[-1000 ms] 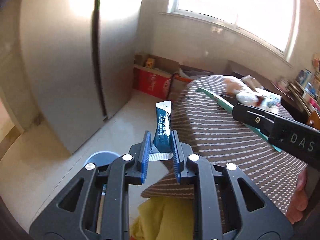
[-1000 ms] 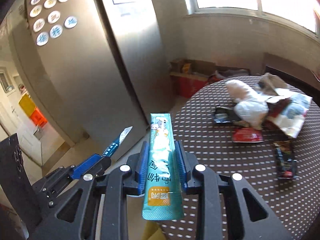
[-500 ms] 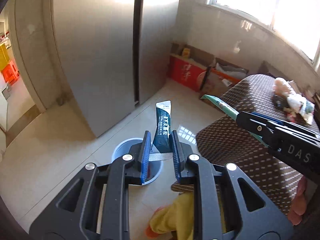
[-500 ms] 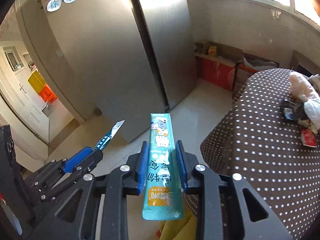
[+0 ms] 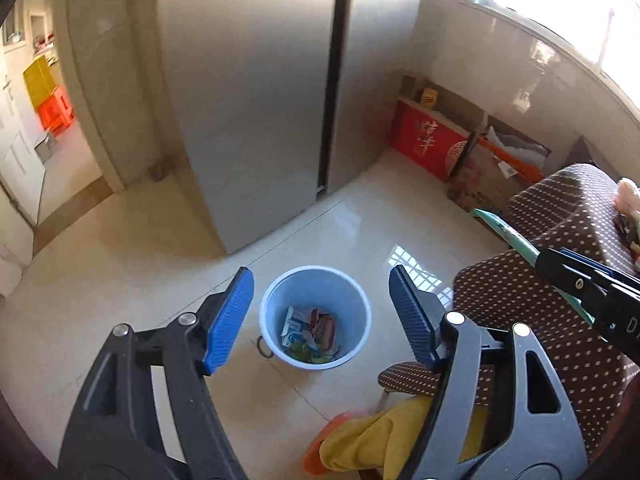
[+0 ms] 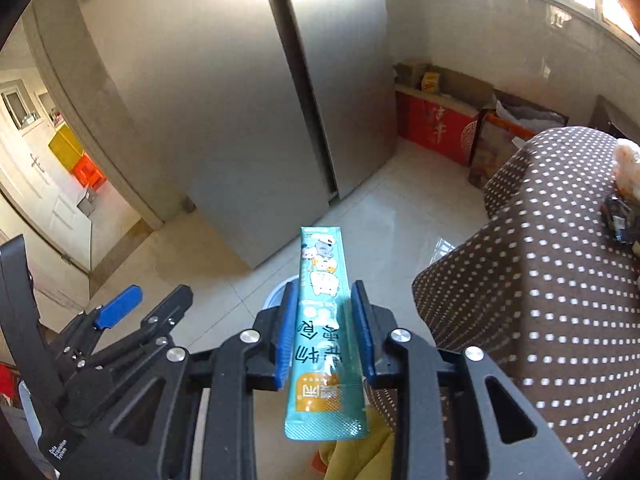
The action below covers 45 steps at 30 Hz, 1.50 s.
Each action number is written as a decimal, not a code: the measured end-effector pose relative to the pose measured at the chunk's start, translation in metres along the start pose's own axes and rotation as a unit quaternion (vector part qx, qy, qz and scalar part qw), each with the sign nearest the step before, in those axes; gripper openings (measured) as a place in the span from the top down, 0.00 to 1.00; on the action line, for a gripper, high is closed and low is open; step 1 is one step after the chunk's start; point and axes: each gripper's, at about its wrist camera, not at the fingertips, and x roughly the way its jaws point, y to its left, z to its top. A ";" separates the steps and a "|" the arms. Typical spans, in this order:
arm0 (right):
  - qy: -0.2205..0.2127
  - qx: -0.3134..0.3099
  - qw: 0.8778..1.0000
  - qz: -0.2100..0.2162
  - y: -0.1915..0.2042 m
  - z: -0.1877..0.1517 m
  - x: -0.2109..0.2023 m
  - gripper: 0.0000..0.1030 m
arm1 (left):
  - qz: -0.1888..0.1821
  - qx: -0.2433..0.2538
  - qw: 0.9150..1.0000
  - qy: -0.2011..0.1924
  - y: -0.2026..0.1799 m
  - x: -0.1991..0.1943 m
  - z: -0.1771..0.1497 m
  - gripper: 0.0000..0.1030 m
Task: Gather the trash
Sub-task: 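Open both grippers to drop the tube and packet into the bucket, then move both grippers back over the trash on the table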
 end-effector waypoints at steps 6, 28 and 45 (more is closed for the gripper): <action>0.025 -0.022 0.999 0.004 0.021 -0.001 0.026 0.74 | 0.025 -0.025 0.999 0.013 0.025 0.002 -0.010 0.33; 0.030 -0.026 0.999 0.001 0.029 -0.002 0.035 0.17 | 0.040 -0.030 0.999 -0.012 0.033 -0.029 -0.006 0.32; -0.036 0.066 0.997 -0.032 -0.072 -0.028 -0.065 0.17 | -0.037 0.049 0.998 -0.034 -0.063 -0.060 -0.004 0.29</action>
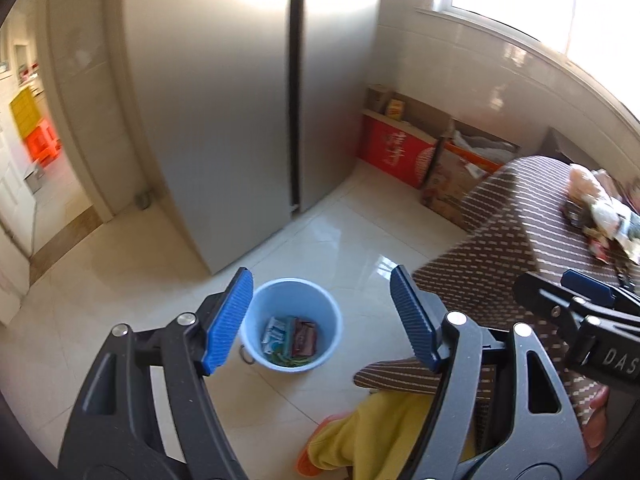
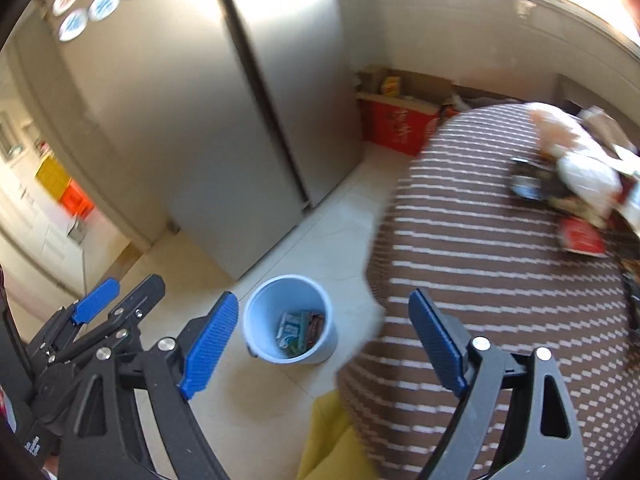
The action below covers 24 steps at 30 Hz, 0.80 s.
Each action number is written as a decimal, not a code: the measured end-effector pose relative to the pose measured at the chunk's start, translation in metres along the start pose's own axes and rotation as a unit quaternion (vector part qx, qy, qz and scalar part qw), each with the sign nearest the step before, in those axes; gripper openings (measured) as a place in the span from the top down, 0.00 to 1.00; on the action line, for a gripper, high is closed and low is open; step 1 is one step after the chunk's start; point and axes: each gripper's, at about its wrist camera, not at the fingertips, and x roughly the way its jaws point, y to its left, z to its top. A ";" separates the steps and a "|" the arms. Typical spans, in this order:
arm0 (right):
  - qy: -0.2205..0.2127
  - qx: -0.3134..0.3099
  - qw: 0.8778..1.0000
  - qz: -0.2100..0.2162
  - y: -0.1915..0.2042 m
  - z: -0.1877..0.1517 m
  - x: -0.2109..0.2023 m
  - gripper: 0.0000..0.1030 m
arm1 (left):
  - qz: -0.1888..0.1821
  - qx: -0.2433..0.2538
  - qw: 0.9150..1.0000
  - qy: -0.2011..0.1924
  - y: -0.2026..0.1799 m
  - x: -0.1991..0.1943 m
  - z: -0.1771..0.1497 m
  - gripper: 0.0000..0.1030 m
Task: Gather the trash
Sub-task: 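Move both grippers back over the trash on the table, then grasp the black snack bag with the right gripper while the left gripper grasps the red packet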
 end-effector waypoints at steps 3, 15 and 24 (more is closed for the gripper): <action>-0.014 0.028 0.999 -0.027 -0.033 -0.001 -0.015 0.17 | -0.022 0.006 1.000 0.005 -0.023 0.001 0.003 0.28; -0.052 0.155 0.969 -0.187 -0.191 -0.024 -0.070 0.16 | -0.094 0.078 0.993 0.010 -0.131 -0.007 0.004 0.24; -0.009 0.130 0.972 -0.197 -0.226 -0.030 -0.063 0.17 | -0.124 0.118 0.985 0.018 -0.190 -0.013 0.001 0.18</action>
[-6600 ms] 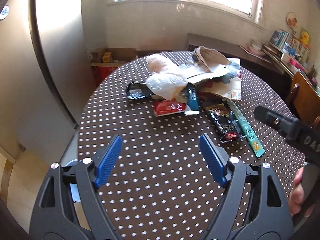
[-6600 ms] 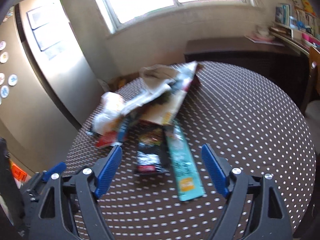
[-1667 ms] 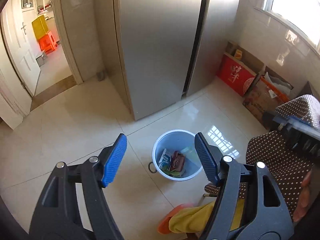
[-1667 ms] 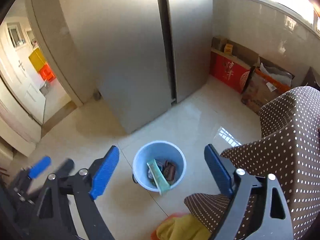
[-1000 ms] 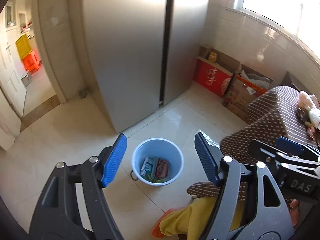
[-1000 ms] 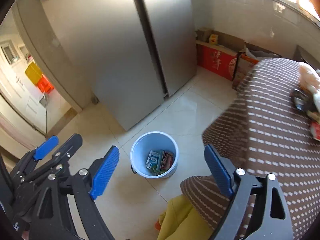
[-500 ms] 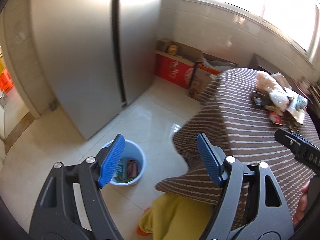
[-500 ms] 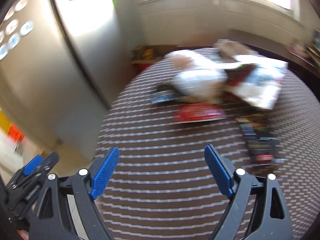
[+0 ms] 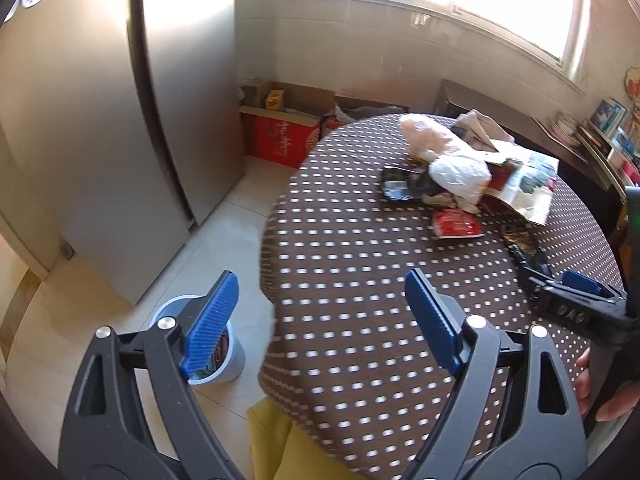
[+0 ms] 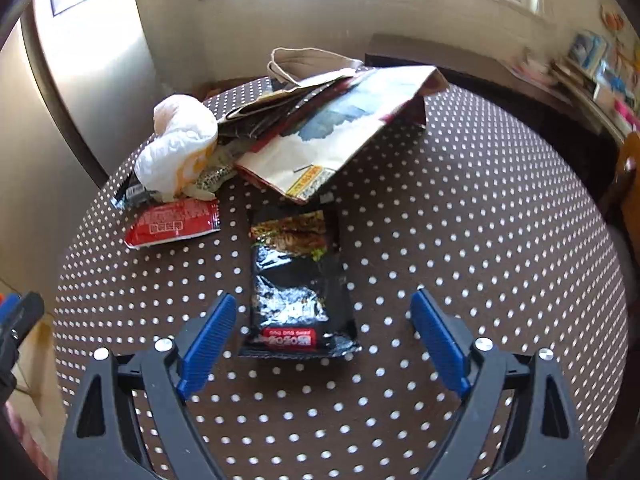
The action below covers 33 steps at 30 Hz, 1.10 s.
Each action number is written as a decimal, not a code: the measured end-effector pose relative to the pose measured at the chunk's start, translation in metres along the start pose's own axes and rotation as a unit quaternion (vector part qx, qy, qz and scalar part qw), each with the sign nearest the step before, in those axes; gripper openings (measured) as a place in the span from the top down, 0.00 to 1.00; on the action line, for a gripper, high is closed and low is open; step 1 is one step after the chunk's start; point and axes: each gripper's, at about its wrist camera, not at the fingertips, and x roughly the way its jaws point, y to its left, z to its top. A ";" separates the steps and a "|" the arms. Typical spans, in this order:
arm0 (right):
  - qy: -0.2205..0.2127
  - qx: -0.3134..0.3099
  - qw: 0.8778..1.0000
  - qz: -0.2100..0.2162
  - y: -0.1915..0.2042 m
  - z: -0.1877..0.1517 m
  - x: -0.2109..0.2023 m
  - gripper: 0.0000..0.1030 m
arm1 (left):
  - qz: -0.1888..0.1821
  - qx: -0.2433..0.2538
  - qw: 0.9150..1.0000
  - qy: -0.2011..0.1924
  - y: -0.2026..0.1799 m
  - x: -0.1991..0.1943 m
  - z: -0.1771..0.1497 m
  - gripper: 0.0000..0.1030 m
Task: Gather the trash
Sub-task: 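Grasp the black snack bag with the right gripper while the left gripper grasps the red packet, then carry the black snack bag and red packet with both grippers over the bucket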
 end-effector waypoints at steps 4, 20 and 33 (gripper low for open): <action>-0.024 -0.022 0.999 0.006 0.004 0.003 -0.004 0.61 | -0.025 0.015 1.000 0.005 -0.018 0.001 0.002 0.16; -0.038 0.075 0.996 0.028 -0.092 -0.016 -0.042 0.78 | -0.042 0.056 0.996 0.053 -0.093 0.074 0.033 0.15; -0.049 0.095 0.994 0.016 -0.115 -0.024 -0.065 0.78 | -0.074 0.066 0.994 0.041 -0.080 0.058 0.021 0.78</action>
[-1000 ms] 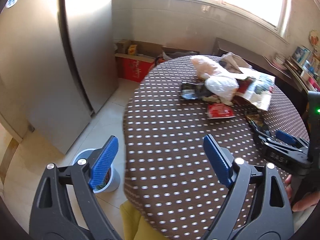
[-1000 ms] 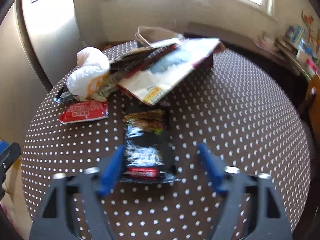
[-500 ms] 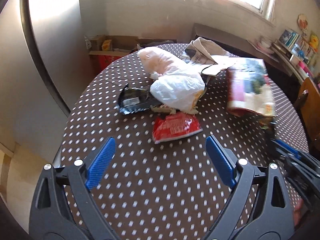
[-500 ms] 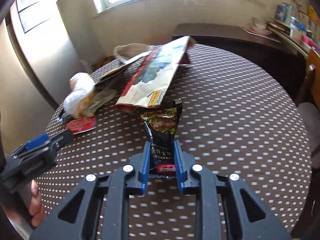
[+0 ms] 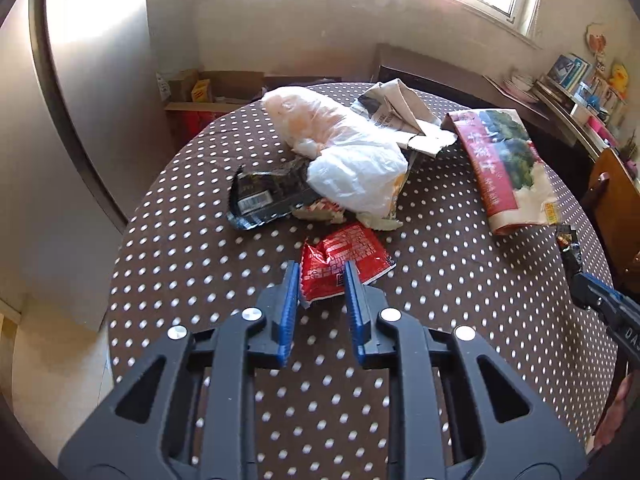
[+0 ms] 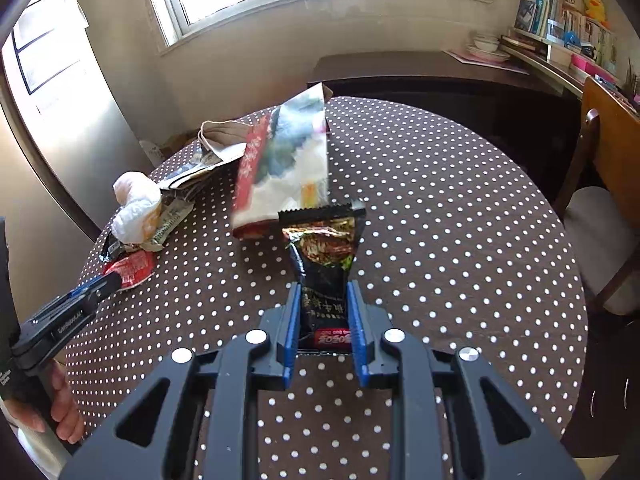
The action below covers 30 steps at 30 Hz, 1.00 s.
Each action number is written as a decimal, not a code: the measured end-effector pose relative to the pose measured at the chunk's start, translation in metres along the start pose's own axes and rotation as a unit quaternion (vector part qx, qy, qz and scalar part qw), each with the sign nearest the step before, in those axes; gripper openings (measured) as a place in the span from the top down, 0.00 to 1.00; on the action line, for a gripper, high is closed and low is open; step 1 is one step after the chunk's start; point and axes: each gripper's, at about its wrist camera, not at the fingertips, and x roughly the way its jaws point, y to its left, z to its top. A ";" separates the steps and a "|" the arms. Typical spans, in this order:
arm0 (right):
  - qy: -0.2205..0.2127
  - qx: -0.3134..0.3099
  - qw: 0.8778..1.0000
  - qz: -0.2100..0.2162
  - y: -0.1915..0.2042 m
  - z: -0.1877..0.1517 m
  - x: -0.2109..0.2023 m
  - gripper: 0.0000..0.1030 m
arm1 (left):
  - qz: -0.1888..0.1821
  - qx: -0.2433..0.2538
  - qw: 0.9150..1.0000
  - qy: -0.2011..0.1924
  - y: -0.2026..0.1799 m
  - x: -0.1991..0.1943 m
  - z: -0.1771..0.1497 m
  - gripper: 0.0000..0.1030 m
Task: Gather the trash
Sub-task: 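Carry the black snack bag and red packet with both grippers over the bucket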
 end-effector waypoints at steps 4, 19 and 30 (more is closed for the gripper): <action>-0.013 -0.006 1.000 0.002 0.003 -0.003 -0.015 0.78 | -0.006 0.000 1.000 -0.010 0.005 -0.015 -0.009 0.80; -0.022 -0.050 0.998 0.029 0.064 -0.021 -0.030 0.78 | 0.002 -0.024 0.998 -0.051 0.031 -0.075 -0.045 0.80; -0.007 -0.117 0.990 0.083 0.153 -0.042 -0.024 0.78 | 0.041 -0.078 0.994 -0.066 0.090 -0.110 -0.078 0.80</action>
